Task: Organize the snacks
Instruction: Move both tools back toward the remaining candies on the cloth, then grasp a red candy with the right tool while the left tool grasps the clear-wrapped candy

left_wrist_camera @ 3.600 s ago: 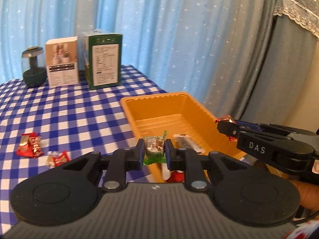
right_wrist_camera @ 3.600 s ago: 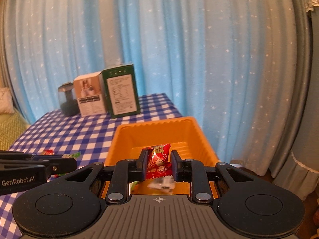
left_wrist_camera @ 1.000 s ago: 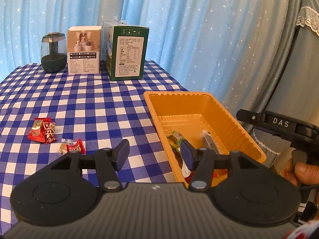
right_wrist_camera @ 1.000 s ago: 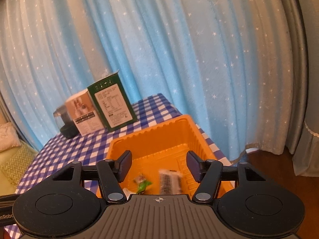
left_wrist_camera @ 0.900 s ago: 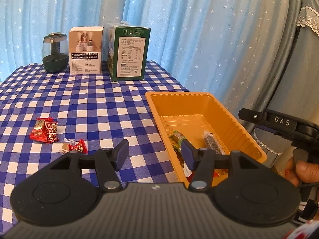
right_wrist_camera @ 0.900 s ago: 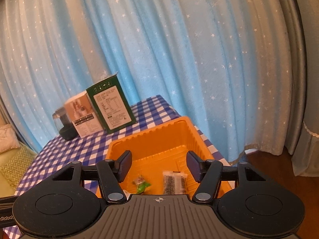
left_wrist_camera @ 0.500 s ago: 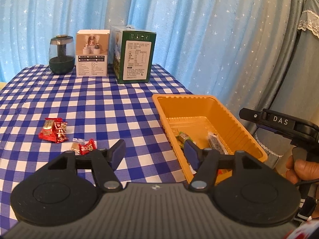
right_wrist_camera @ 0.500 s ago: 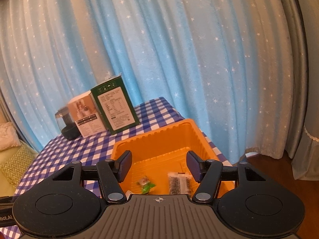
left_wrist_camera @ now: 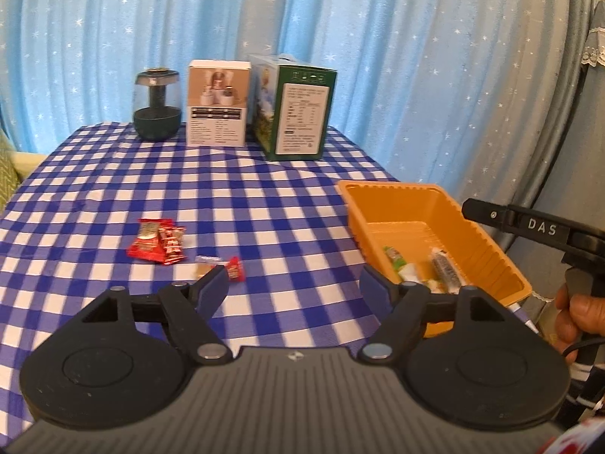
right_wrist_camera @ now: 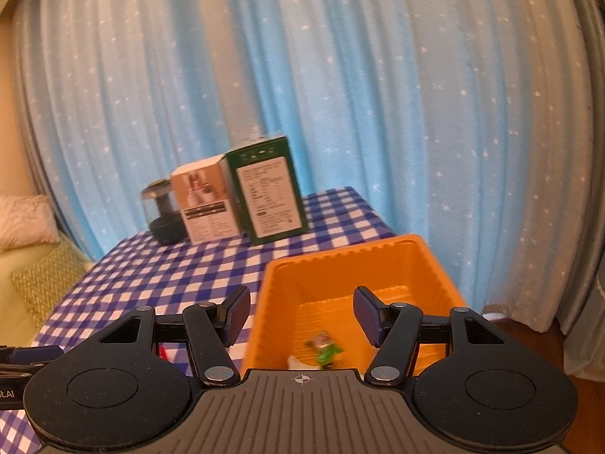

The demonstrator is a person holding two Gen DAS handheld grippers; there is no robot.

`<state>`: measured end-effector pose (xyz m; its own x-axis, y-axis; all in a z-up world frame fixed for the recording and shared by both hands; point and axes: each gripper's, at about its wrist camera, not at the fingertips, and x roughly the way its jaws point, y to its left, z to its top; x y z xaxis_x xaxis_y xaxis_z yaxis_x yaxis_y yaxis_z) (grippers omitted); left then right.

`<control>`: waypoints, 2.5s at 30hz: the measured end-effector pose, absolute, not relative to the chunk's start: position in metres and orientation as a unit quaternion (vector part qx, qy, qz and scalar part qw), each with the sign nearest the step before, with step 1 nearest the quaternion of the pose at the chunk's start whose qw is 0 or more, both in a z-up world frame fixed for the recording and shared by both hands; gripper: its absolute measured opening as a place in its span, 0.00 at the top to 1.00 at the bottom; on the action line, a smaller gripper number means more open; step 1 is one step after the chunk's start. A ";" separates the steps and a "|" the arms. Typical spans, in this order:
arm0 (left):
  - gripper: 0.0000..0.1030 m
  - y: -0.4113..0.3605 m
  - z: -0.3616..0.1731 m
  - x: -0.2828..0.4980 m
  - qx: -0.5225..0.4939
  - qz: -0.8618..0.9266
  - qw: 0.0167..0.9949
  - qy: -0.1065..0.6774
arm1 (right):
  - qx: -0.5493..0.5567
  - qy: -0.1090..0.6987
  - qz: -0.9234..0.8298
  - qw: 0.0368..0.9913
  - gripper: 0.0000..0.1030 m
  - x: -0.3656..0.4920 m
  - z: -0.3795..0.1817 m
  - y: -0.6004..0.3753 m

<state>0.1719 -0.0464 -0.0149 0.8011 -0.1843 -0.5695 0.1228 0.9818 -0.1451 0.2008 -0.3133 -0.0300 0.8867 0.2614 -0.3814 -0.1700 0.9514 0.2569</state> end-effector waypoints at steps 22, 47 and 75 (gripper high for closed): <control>0.17 0.049 -0.026 0.169 -0.020 -0.014 0.945 0.326 | 0.001 0.219 0.243 0.945 0.41 0.194 -0.041 -0.181; 0.17 0.093 -0.075 0.217 -0.016 0.018 0.940 0.341 | 0.046 0.309 0.236 0.920 0.41 0.244 -0.088 -0.131; 0.18 0.093 -0.103 0.262 -0.075 -0.001 0.929 0.364 | -0.023 0.312 0.248 0.917 0.75 0.290 -0.142 -0.082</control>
<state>0.2619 0.0935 -0.1026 0.7355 -0.0572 -0.6751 -0.0516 0.9888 -0.1400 0.2902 -0.0821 -0.1423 0.6825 0.4397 -0.5839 -0.4681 0.8764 0.1130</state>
